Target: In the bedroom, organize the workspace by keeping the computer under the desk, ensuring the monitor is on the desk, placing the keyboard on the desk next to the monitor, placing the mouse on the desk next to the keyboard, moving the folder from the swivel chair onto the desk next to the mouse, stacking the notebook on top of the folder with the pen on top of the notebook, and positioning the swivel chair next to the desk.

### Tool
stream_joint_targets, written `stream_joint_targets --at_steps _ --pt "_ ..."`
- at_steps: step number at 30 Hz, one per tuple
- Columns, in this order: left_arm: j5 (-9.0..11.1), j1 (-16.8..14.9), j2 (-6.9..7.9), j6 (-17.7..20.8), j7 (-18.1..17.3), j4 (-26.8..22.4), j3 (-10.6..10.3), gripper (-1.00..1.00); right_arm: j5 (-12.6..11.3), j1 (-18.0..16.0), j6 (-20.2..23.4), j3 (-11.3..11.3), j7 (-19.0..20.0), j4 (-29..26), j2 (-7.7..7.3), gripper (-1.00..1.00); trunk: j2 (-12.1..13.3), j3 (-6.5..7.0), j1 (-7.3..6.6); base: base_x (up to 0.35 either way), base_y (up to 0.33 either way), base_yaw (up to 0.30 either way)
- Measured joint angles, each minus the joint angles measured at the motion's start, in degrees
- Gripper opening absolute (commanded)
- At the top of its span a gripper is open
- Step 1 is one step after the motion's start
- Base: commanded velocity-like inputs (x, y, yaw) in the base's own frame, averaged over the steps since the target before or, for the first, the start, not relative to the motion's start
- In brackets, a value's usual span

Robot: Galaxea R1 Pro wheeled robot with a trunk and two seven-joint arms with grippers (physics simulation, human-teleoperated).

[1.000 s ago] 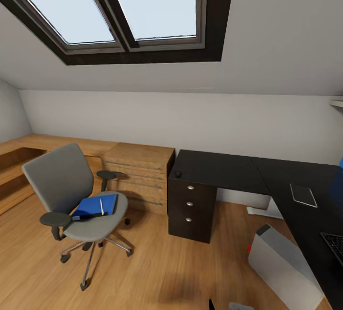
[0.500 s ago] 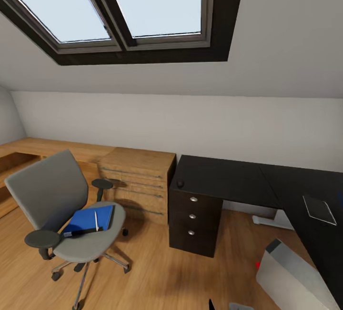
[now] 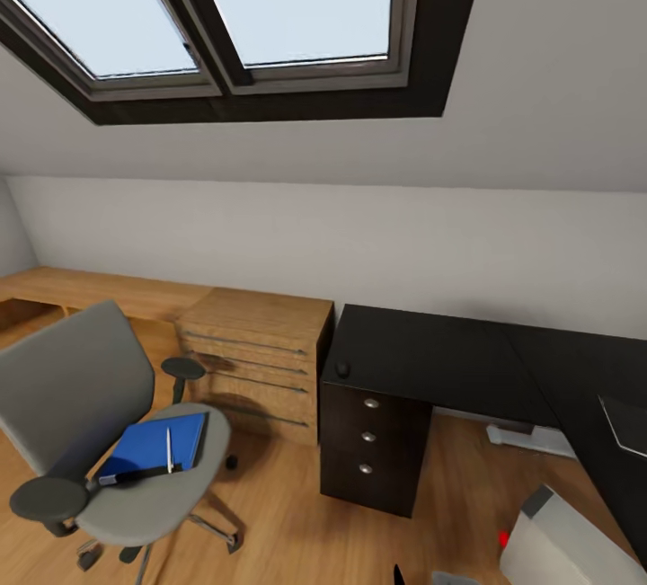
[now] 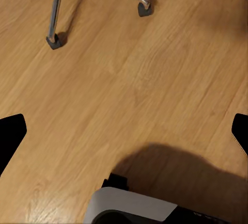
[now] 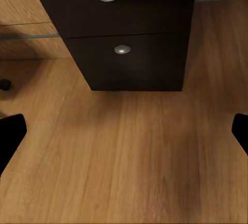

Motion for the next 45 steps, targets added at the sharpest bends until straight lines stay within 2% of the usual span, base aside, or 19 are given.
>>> stream_joint_targets --at_steps 9,12,26,40,45 --pt "0.0 0.0 0.00 0.0 0.0 0.3 0.0 1.00 0.0 0.0 0.0 0.0 0.0 0.0 0.02 1.00 3.6 1.62 -1.98 0.332 0.000 0.000" --pt "0.0 0.0 0.04 0.0 0.0 0.3 0.0 1.00 0.0 0.0 0.0 -0.1 -0.1 0.0 -0.01 1.00 3.6 1.60 -1.99 0.332 0.000 0.007" --pt "0.0 0.0 0.08 0.0 0.0 0.3 0.0 1.00 -0.1 0.0 0.0 0.0 -0.1 0.0 -0.04 1.00 3.6 0.63 -1.96 0.078 0.000 0.102" --pt "0.0 0.0 0.04 0.0 0.0 0.3 0.1 1.00 0.0 0.0 0.0 0.0 -0.1 0.0 0.00 1.00 3.6 -0.49 -1.96 0.191 -0.002 0.115" --pt "0.0 0.0 0.00 -0.1 0.0 0.3 0.0 1.00 0.0 0.0 0.0 0.0 -0.1 0.0 0.04 1.00 3.6 -0.89 -1.95 0.030 -0.203 0.115"
